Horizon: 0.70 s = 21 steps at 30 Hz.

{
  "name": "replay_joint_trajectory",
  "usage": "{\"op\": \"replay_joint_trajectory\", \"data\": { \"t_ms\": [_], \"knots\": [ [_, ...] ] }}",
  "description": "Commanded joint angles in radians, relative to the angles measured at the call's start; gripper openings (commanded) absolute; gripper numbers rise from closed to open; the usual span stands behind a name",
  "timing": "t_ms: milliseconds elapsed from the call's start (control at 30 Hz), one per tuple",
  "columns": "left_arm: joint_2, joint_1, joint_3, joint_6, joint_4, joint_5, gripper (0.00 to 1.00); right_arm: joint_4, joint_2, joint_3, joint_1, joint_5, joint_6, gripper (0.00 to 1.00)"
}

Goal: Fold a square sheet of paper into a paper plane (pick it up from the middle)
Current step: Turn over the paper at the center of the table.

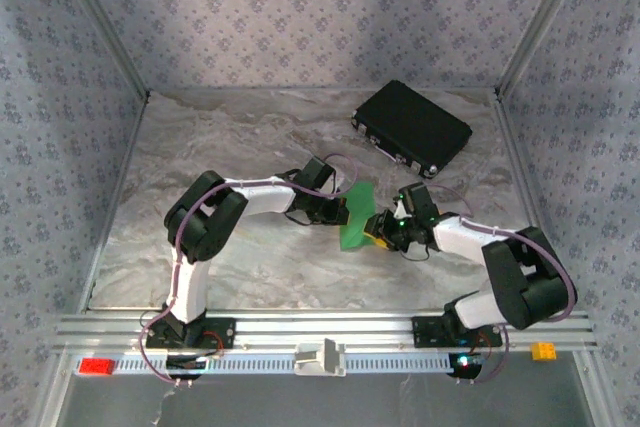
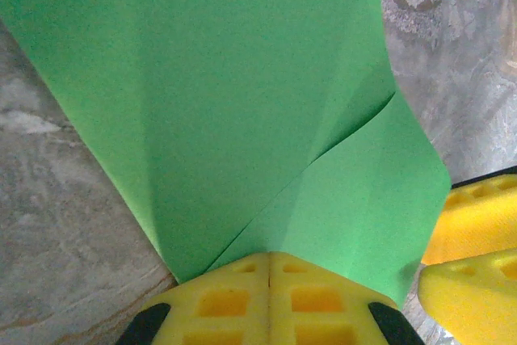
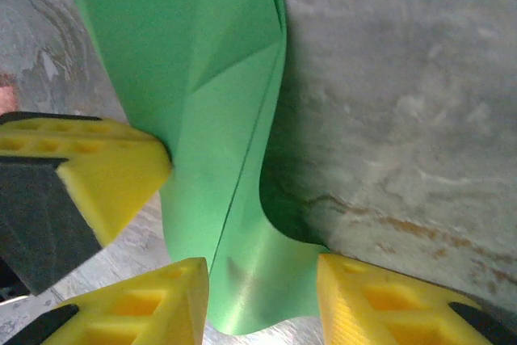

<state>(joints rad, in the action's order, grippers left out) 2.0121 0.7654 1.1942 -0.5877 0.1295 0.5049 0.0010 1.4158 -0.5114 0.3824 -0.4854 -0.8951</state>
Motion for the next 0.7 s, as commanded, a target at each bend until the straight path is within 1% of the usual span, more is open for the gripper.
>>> {"op": "replay_joint_trajectory", "data": {
  "t_ms": [0,233,433,667],
  "knots": [
    [0.014,0.004,-0.031,0.008,0.056,-0.017,0.01,0.006,0.015,-0.039,0.005,0.006,-0.007,0.42],
    [0.016,0.004,-0.03,0.009,0.056,-0.016,0.01,0.021,0.046,-0.062,-0.02,-0.007,0.009,0.43],
    [0.019,0.005,-0.031,0.006,0.055,-0.014,0.0,0.079,0.092,-0.074,-0.055,-0.058,0.012,0.43],
    [0.017,0.004,-0.035,0.002,0.051,-0.013,0.0,0.113,0.124,-0.077,-0.065,-0.071,0.005,0.38]
  ]
}}
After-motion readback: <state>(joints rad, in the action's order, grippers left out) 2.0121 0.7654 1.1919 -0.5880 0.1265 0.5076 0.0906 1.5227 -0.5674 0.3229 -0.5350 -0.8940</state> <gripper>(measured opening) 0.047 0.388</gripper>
